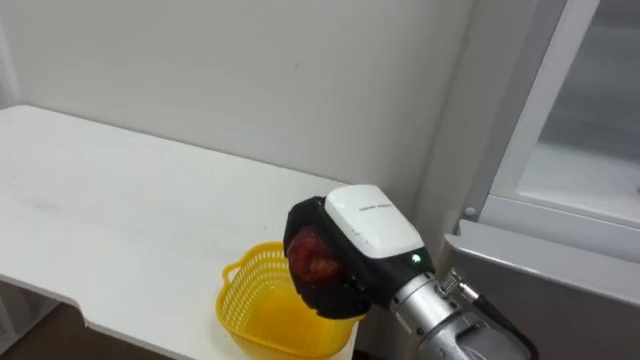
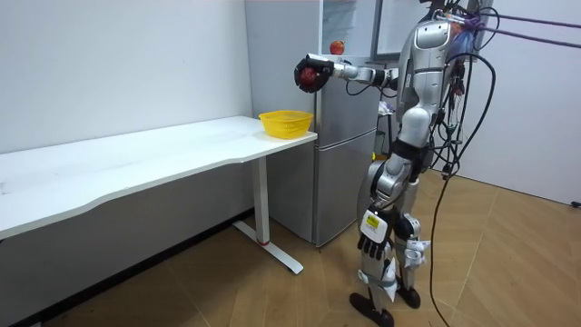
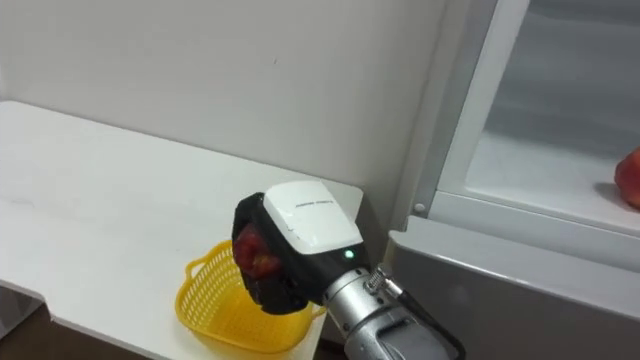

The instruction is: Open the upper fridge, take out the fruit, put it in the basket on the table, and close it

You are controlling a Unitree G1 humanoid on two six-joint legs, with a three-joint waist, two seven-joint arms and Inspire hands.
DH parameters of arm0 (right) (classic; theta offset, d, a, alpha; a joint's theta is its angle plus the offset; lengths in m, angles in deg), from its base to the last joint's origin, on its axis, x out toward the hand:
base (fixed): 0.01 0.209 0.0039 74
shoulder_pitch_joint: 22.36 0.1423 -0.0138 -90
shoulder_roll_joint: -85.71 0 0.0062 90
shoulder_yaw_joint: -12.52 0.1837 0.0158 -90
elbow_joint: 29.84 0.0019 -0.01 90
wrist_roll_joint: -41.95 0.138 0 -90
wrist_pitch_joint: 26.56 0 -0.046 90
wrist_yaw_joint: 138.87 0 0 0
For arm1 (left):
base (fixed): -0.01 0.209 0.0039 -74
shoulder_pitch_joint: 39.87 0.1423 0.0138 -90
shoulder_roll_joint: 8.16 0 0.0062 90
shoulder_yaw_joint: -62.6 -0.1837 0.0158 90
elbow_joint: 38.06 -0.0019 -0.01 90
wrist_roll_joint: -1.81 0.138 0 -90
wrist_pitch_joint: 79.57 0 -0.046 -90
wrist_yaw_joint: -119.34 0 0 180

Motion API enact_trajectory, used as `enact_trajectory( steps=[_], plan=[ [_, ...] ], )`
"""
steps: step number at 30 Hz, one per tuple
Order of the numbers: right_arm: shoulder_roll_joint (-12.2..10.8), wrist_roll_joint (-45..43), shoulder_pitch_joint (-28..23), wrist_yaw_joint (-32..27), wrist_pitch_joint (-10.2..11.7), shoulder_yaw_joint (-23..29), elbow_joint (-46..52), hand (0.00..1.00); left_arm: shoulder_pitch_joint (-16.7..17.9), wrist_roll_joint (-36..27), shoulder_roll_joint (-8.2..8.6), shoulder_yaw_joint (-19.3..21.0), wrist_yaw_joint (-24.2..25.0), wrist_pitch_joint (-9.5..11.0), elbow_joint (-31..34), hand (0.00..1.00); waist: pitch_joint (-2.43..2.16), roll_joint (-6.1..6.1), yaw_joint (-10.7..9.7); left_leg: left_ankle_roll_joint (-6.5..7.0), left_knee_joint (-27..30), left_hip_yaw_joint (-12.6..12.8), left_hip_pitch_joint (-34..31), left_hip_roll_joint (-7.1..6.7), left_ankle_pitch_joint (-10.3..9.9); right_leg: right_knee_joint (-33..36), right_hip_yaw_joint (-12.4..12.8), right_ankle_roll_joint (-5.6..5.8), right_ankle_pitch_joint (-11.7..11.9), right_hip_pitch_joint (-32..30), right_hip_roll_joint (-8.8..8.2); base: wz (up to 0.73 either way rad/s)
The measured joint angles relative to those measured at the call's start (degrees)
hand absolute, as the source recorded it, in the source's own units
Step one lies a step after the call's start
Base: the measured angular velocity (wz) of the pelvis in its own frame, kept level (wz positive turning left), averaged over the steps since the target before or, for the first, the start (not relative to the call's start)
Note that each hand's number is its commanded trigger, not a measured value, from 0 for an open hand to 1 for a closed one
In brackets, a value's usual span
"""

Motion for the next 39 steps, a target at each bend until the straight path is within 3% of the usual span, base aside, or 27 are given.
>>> enact_trajectory(
  steps=[8, 23, 33, 39],
  plan=[
    [0.02, 0.00, 0.00, 0.00, -0.95, 0.00, -0.31, 1.00, 0.03, 0.00, 0.00, 1.94, -0.27, -0.18, 0.56, 0.00, 0.19, -0.50, 0.12, 0.09, -0.32, -0.14, 0.04, -0.20, 0.04, -0.06, 0.08, 0.02, -0.01, -0.03, -0.14, 0.00],
    [-0.01, 2.82, 0.88, 2.24, -1.70, -0.10, -6.38, 1.00, 0.05, 0.17, -0.18, 2.24, 0.03, -0.24, 1.30, 0.00, 0.61, -0.09, 0.35, 0.08, -0.38, -0.80, -0.22, -0.25, 0.06, -0.07, -0.19, 0.05, -0.03, -0.02, -0.09, 0.01],
    [0.03, 3.19, 1.23, 3.08, -2.22, -0.21, -7.36, 1.00, 0.22, 0.76, -0.17, 2.25, 1.00, -1.15, 1.77, 0.00, 0.60, -0.14, 0.44, 0.08, 0.10, -1.09, -0.65, -0.28, 0.06, -0.06, -0.95, 0.06, -0.03, -0.19, -0.14, 0.04],
    [0.23, 2.26, 1.32, 3.37, -3.34, -0.52, -9.15, 1.00, 0.00, 1.13, -0.26, 2.36, 0.90, -1.15, 2.39, 0.00, 0.74, -1.16, 1.83, 0.07, 0.20, -1.40, -0.82, -0.26, 0.07, -0.08, -0.18, 0.11, -0.06, -0.53, -0.05, 0.01]
  ],
)
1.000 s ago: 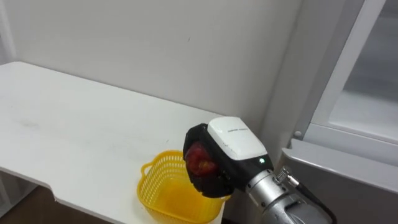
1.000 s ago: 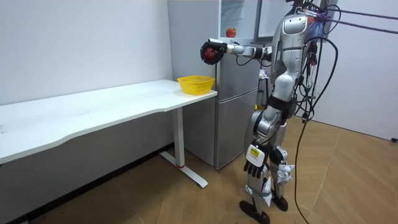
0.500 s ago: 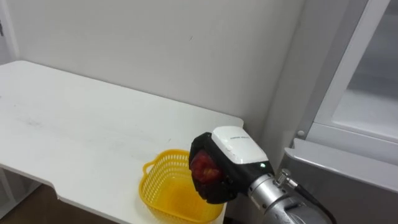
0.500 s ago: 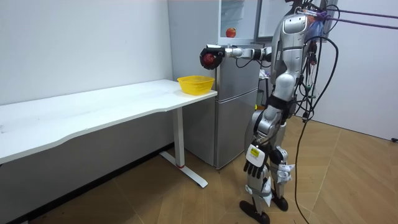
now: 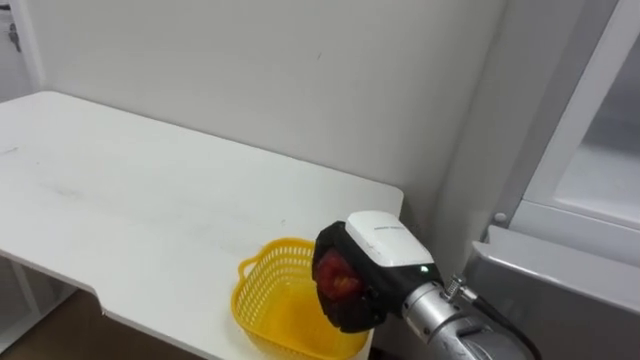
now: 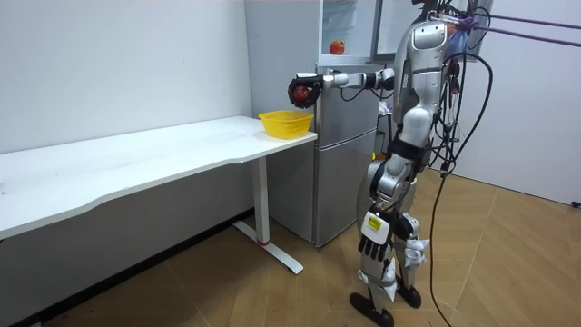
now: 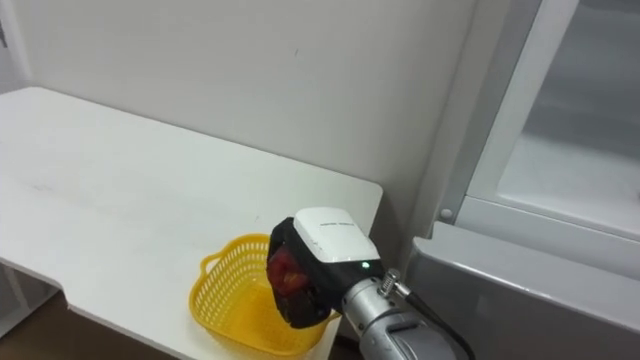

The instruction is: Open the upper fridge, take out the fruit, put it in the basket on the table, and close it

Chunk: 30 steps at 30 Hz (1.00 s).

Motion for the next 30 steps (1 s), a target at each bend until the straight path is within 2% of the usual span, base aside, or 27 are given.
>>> enact_trajectory(
  steps=[5, 9, 10, 12, 19, 30],
  plan=[
    [0.13, -0.06, 0.05, 0.03, 0.00, -1.45, -0.01, 1.00, 0.51, 1.05, 0.01, -0.06, -0.03, -0.02, 0.11, 0.00, 0.29, -1.12, 0.04, 0.00, 0.05, -0.01, -0.12, -0.04, -0.01, 0.01, 0.05, 0.00, 0.00, 0.08, 0.02, 0.00],
    [0.10, -0.04, 0.05, 0.06, -0.01, -1.63, -1.11, 1.00, 0.56, 1.06, 0.01, -0.12, -0.09, -0.03, 0.11, 0.00, 0.40, -1.29, 0.75, 0.01, 0.29, -0.01, -0.13, -0.08, -0.02, 0.01, 0.07, 0.00, 0.00, 0.18, 0.00, 0.00],
    [0.06, -0.04, 0.05, 0.06, -0.03, -1.77, -1.93, 0.58, 0.57, 1.06, -0.03, -0.12, -0.20, -0.03, 0.11, 0.00, 0.41, -1.28, 1.07, 0.01, 0.30, -0.09, -0.13, -0.11, -0.03, 0.00, -0.07, 0.00, 0.00, 0.33, 0.00, 0.05],
    [0.06, -0.03, 0.05, 0.06, -0.06, -2.24, -2.45, 0.00, 0.45, 1.08, -0.09, -0.14, -0.41, -0.10, 0.43, 0.00, 0.42, -1.28, 1.20, 0.00, 0.36, -0.26, -0.33, -0.11, -0.04, 0.02, -0.25, 0.00, 0.00, 0.33, 0.00, 0.07],
    [0.04, -0.79, 0.05, 0.07, -0.76, -2.61, -2.45, 0.00, 1.03, 1.14, -0.12, -0.06, -0.30, -1.22, 1.06, 0.00, 0.28, -1.45, 1.37, -0.01, 1.19, -0.50, -1.38, -0.18, -0.03, 0.03, -0.92, 0.00, 0.00, -0.12, -0.01, 0.01],
    [0.02, -0.76, 0.05, 0.08, -1.22, -3.09, -2.45, 0.00, 1.28, 1.13, -0.14, -0.60, -0.91, -1.27, 1.63, 0.00, 0.21, -1.51, 1.37, 0.16, 2.17, -1.36, -1.96, -0.76, 0.07, 0.06, -1.28, 0.00, 0.00, 0.01, -0.32, 0.04]
  ],
)
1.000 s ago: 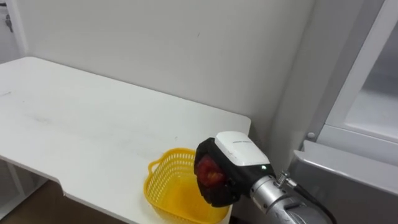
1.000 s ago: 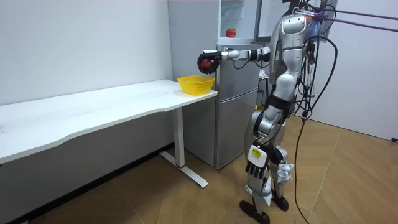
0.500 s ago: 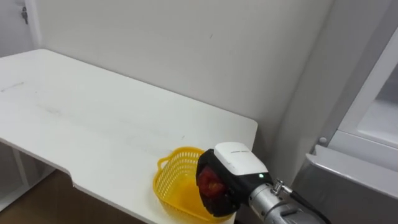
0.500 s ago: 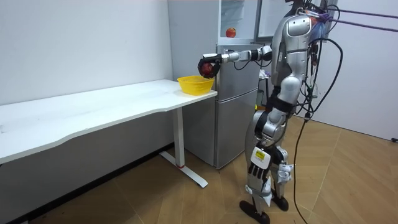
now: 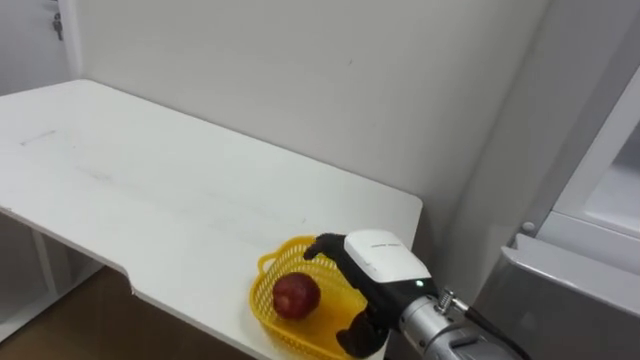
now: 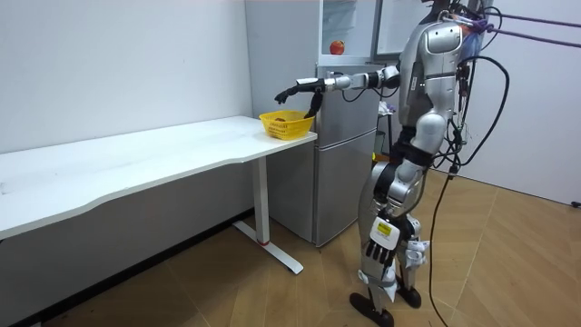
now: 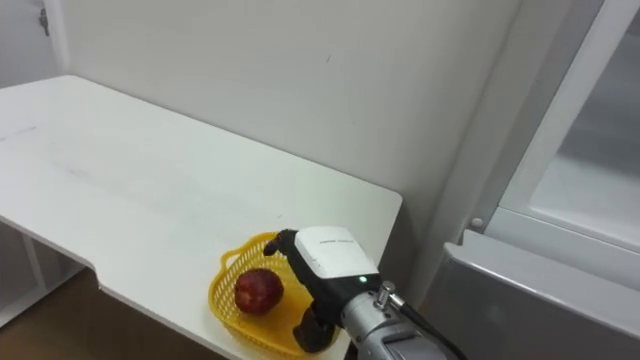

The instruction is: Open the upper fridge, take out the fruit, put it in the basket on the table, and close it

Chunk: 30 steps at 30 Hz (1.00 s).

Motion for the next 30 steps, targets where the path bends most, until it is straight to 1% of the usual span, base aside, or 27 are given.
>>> enact_trajectory(
  steps=[7, 10, 21, 24, 26, 30],
  plan=[
    [-0.01, 0.00, 0.00, 0.00, 0.00, 0.00, 0.00, 0.00, 0.09, 0.00, 0.00, -0.35, -0.40, -0.34, 0.06, 0.00, 0.00, 0.06, -0.01, 0.10, 0.44, -0.03, -0.20, -0.13, 0.02, 0.05, -0.01, 0.00, 0.00, 0.03, -0.10, 0.00],
    [-0.01, 0.00, 0.00, 0.00, 0.01, 0.00, 0.00, 0.00, 0.10, 0.00, -0.03, -1.21, -0.58, -0.42, 0.08, 0.00, -0.01, 0.10, -0.01, 0.10, 0.54, -0.05, -0.22, -0.13, 0.02, 0.07, -0.02, 0.00, 0.00, 0.05, -0.09, 0.00],
    [-0.01, 0.05, 0.00, -0.02, 0.03, 0.00, 0.00, 0.00, 0.27, -0.04, -0.01, -1.30, -0.83, -0.62, 0.27, 0.00, -0.03, 0.25, -0.07, 0.11, 0.58, -0.06, -0.27, -0.13, 0.02, 0.09, 0.00, 0.00, 0.00, 0.05, -0.09, 0.00],
    [-0.01, 0.34, 0.00, -0.12, 0.12, 0.04, 0.03, 0.00, 0.27, -0.06, 0.20, -1.30, -1.60, -0.77, 0.27, 0.00, -0.20, 0.62, -0.08, 0.11, 0.55, 0.15, -0.34, -0.12, 0.02, 0.08, 0.17, 0.00, 0.00, -0.07, -0.11, 0.00],
    [0.00, 0.62, 0.01, -0.21, 0.27, 0.11, 0.06, 0.00, 0.32, -0.04, 0.39, -1.24, -2.02, -0.78, 0.12, 0.00, -0.43, 1.05, -0.10, 0.11, 0.50, 0.06, -0.26, -0.12, 0.02, 0.08, 0.10, 0.00, 0.00, -0.08, -0.13, 0.00],
    [0.00, 1.43, 0.00, -0.41, 0.53, 0.67, 0.88, 0.00, 0.28, -0.05, 0.47, -1.15, -2.65, -0.74, -0.09, 0.00, -0.42, 1.54, -0.34, 0.10, 0.41, -0.02, -0.12, -0.10, 0.03, 0.09, 0.23, 0.00, 0.00, 0.01, -0.11, 0.00]
  ],
)
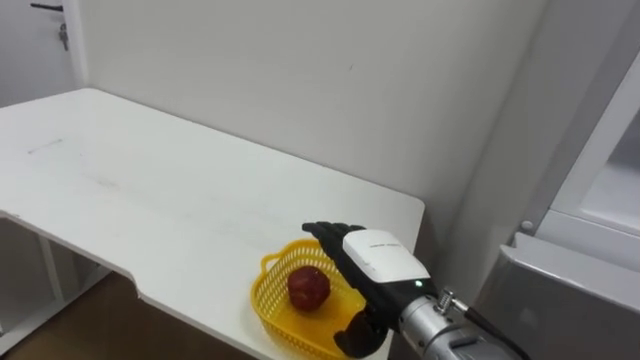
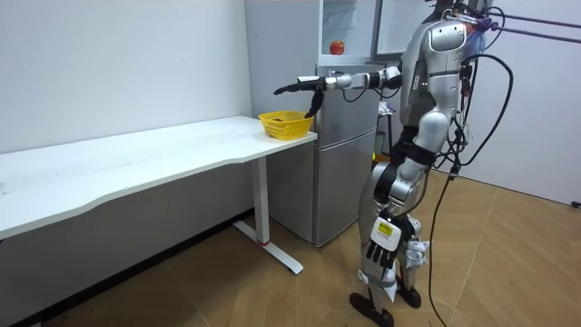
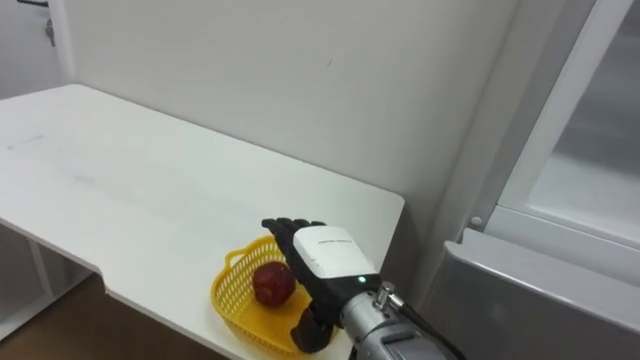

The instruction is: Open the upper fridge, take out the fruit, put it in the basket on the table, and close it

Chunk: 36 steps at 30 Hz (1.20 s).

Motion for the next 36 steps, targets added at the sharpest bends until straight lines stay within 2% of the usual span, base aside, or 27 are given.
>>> enact_trajectory(
  steps=[7, 10, 14, 17, 19, 21, 22, 23, 27, 31, 34, 36],
  plan=[
    [-0.21, 0.37, 0.37, -4.06, 1.26, 3.98, 5.10, 0.00, 0.23, -0.03, 0.08, -0.07, 0.05, -0.03, -0.14, 0.00, -0.17, 0.61, -1.45, 0.06, 0.01, 0.38, 0.27, 0.07, 0.04, 0.06, 0.21, 0.00, 0.00, 0.03, -0.11, -0.02],
    [-0.34, 1.35, 0.43, -5.57, 1.92, 4.67, 5.28, 0.00, 0.15, 0.00, 0.57, -0.22, -0.09, 0.13, 0.00, 0.00, 0.00, 1.61, -1.55, 0.11, -0.03, 0.76, 0.91, 0.11, 0.04, 0.51, 1.09, 0.00, 0.00, 0.18, -0.20, -0.10],
    [-0.74, 2.25, 0.42, -5.66, 2.57, 5.80, 10.01, 0.00, 0.45, -0.10, 1.49, -1.22, -0.25, 0.30, -0.01, 0.00, 0.13, 3.18, -3.08, 0.31, -0.07, 1.87, 0.98, 0.41, 0.13, 1.10, 2.27, 0.07, -0.04, -0.14, -0.32, -0.10],
    [-0.69, 3.66, 0.43, -7.20, 3.29, 6.97, 14.30, 0.00, 0.75, -0.17, 1.72, -1.22, -0.22, 0.58, -0.20, 0.00, -0.12, 3.65, -3.49, 0.33, -0.15, 2.74, 1.09, 0.73, 0.11, 1.19, 3.34, 0.03, -0.02, -0.44, -0.21, -0.17],
    [-0.71, 5.86, 0.42, -9.69, 4.55, 7.88, 17.19, 0.00, 0.71, -0.52, 1.67, -1.22, -0.49, 0.67, -0.41, 0.00, -0.29, 3.78, -4.40, 0.36, -0.15, 3.63, 1.52, 1.02, 0.10, 1.40, 3.76, 0.00, 0.00, -0.43, -0.14, -0.11],
    [-0.71, 7.70, 0.35, -10.93, 5.13, 7.99, 18.74, 0.00, 0.67, -0.58, 1.74, -1.25, -0.85, 1.05, -1.00, 0.00, -0.26, 4.11, -5.22, 0.36, -0.42, 4.10, 2.01, 1.08, 0.10, 1.85, 4.49, 0.00, 0.00, -0.35, -0.13, -0.11],
    [-0.72, 8.47, 0.23, -10.96, 5.26, 8.25, 20.45, 0.00, 0.62, -0.52, 1.98, -1.17, -1.41, 1.32, -1.73, 0.00, -0.38, 4.27, -6.39, 0.39, -0.38, 4.16, 2.00, 1.13, 0.07, 1.85, 4.59, 0.00, 0.00, -0.35, -0.16, -0.08],
    [-0.74, 8.88, -0.01, -10.96, 5.61, 9.08, 22.83, 0.00, 0.57, -0.50, 2.17, -1.05, -1.67, 1.81, -2.39, 0.00, -0.35, 4.44, -7.38, 0.39, -0.38, 4.33, 2.01, 1.12, 0.07, 1.85, 4.76, 0.00, 0.00, -0.38, -0.17, -0.06],
    [-0.77, 11.41, -0.81, -12.05, 8.17, 12.51, 27.60, 0.00, 0.66, -0.50, 2.21, -1.07, -1.79, 2.10, -2.71, 0.00, -0.19, 4.86, -9.27, 0.46, -0.72, 5.30, 3.13, 1.15, 0.03, 1.92, 6.06, -0.06, 0.04, -0.02, -0.08, -0.16],
    [-0.61, 15.92, -3.27, -13.82, 10.09, 16.51, 30.99, 0.00, 0.61, -0.75, 2.27, -1.04, -2.09, 2.95, -2.21, 0.00, -0.80, 5.88, -12.25, 0.65, -0.76, 6.44, 3.50, 1.58, -0.11, 1.92, 6.49, -0.02, 0.24, 0.00, -0.11, -0.11],
    [-0.13, 17.91, -5.15, -16.60, 10.30, 19.79, 33.53, 0.00, 0.71, -1.21, 2.23, -0.66, -2.69, 3.32, -2.51, 0.00, -1.09, 6.32, -13.14, 0.63, -1.81, 7.80, 4.79, 1.84, -0.08, 1.94, 7.92, -0.09, 0.33, 0.14, 0.01, -0.25],
    [-0.03, 18.01, -5.75, -18.33, 10.88, 21.57, 34.43, 0.00, 0.73, -1.22, 2.24, -0.49, -2.66, 3.33, -2.84, 0.00, -1.11, 6.45, -14.27, 0.63, -2.08, 8.28, 5.51, 1.95, -0.09, 1.94, 8.07, -0.10, 0.35, 0.56, 0.04, -0.18]
  ],
)
